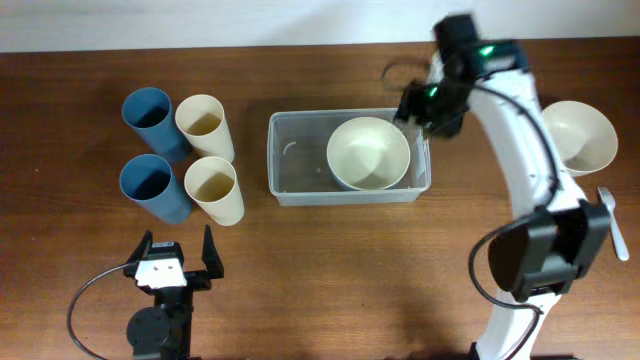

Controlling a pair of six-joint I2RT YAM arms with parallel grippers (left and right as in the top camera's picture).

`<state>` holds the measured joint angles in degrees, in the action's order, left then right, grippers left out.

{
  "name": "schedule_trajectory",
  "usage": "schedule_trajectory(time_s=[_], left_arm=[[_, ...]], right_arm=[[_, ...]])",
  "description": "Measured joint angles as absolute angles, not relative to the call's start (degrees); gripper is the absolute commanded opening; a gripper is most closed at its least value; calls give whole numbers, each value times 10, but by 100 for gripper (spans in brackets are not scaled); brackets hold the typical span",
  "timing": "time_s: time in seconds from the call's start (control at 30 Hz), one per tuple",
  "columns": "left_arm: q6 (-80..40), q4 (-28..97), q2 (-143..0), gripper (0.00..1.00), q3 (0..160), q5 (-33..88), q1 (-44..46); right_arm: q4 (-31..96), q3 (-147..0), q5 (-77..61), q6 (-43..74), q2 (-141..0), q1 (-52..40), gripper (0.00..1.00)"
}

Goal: Pack container

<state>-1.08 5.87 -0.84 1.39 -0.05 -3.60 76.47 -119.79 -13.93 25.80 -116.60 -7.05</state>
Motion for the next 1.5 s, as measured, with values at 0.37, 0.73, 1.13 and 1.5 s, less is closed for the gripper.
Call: schedule_trajectory(time_s=[0.37,0.73,1.13,1.5], left_arm=[[-11,58,-8,100,14,0,-36],[-11,58,-8,100,14,0,-36],[-11,58,-8,100,14,0,-36],[-11,58,-8,100,14,0,-36]], right_arm=[[905,-1331,16,320,-1157,169,99],[717,-1069,-33,389,-1166,328,99],[513,-912,-83,409,-1167,354,99],[474,-893,-88,442,-1192,354,51]])
